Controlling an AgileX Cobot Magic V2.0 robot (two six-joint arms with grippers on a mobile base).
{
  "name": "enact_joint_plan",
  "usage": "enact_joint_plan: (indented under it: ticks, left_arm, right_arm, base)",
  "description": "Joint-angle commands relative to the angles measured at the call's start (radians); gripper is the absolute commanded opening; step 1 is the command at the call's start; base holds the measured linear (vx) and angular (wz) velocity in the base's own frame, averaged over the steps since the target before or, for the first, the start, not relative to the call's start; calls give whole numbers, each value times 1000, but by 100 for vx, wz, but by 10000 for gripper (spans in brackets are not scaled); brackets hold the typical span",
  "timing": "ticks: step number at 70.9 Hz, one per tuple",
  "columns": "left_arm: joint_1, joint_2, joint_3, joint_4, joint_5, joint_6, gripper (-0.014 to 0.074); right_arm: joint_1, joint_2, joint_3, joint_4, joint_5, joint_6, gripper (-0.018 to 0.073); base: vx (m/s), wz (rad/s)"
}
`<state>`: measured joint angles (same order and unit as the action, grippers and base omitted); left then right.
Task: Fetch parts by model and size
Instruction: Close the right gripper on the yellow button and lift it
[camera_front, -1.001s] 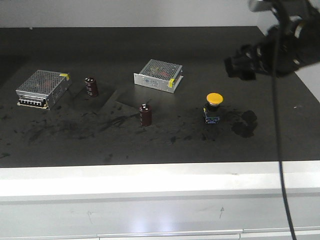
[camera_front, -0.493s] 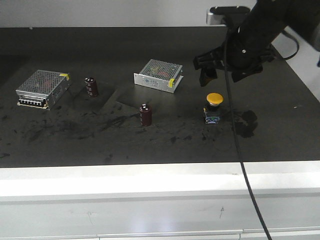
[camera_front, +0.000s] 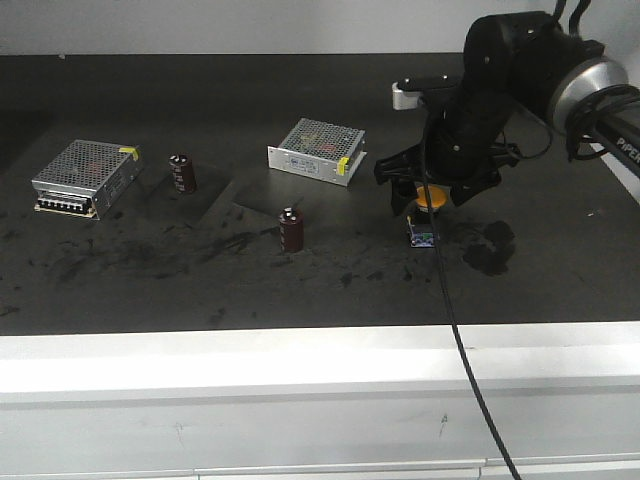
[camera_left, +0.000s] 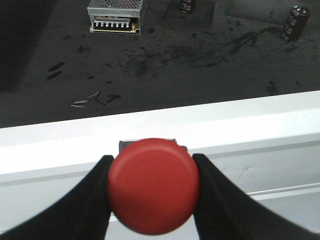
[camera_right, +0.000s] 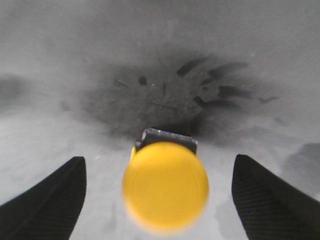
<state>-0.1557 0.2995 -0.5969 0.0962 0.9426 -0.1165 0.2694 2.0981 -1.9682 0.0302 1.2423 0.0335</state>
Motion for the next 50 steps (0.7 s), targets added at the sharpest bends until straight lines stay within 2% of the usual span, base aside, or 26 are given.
enact_joint_plan:
  ticks: [1,12,20,29,43,50]
  left_arm:
    - [-2,11,-25,0,-67,0,-6]
    - [-2,11,-25,0,-67,0,-6]
    - [-2,11,-25,0,-67,0,-6]
    - [-2,11,-25,0,-67,0,-6]
    - [-2,11,-25,0,-67,0,-6]
    - [-2,11,-25,0,-67,0,-6]
  right_arm:
    - [-2,-46,-32,-8,-23,2,533]
    - [-2,-40,-33,-6,-16,7,405]
    - [-2,-43,-33,-6,-10,6,225]
    - [-3,-71,-33,-18,-11,-7,-18]
    - [-3,-209,-31,-84,-51,-23,-10]
    - [-3,-306,3,-85,-92,-44,-10]
  base:
    - [0,0]
    - [0,0]
    - [0,0]
    - [0,0]
    - [0,0]
    - [0,0]
